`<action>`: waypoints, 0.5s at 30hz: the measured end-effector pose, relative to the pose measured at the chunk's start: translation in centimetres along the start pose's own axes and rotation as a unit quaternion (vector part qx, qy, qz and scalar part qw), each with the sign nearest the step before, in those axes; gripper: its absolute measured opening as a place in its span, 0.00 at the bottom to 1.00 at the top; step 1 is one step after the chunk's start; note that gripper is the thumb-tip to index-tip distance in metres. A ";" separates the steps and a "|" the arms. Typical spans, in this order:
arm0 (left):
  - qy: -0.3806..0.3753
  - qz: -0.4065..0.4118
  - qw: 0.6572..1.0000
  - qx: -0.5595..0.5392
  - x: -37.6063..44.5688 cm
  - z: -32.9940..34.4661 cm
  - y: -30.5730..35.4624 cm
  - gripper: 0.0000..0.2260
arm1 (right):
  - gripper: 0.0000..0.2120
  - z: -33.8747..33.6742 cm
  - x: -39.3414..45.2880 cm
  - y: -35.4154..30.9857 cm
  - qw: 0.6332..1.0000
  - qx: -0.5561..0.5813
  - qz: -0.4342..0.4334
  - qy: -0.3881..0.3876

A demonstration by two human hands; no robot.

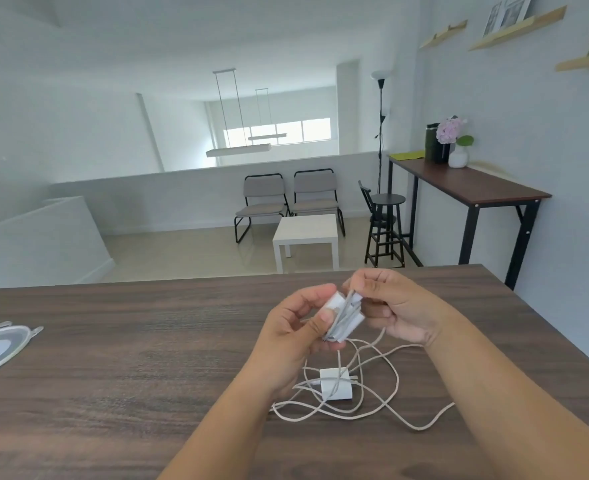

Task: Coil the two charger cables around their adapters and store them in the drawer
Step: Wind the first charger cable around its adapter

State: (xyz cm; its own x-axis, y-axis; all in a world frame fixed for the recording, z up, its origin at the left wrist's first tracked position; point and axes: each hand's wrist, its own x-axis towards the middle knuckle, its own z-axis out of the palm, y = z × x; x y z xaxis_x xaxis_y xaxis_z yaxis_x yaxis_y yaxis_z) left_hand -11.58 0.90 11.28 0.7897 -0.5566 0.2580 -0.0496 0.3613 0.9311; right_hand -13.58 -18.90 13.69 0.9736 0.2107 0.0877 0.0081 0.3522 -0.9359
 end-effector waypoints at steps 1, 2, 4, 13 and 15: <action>-0.012 -0.006 1.000 0.001 -0.2 0.0 0.0 0.13 | 0.20 -0.4 -0.3 0.2 1.000 0.014 0.017 -0.021; -0.018 -0.012 1.000 -0.001 -0.4 0.0 -0.1 0.13 | 0.21 -0.7 -0.6 0.5 0.999 0.026 0.023 -0.027; -0.014 -0.021 1.000 -0.017 -0.5 0.3 -0.1 0.12 | 0.18 -0.4 -1.0 1.1 0.999 0.050 0.018 -0.001; 0.079 -0.082 0.981 -0.160 -0.4 1.8 -1.4 0.19 | 0.07 1.9 -1.1 4.4 0.966 0.115 -0.064 0.225; 0.063 -0.083 0.978 -0.178 -0.7 1.7 -1.5 0.26 | 0.07 2.0 -1.2 4.8 0.965 0.113 -0.061 0.231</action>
State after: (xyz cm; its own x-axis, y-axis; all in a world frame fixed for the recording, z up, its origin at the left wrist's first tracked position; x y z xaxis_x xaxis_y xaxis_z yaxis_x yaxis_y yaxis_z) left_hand -13.08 -0.54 10.17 0.8395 -0.5404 0.0560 0.2841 0.5246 0.8026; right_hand -15.20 -15.69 9.77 0.9669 -0.2544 -0.0178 0.1294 0.5494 -0.8255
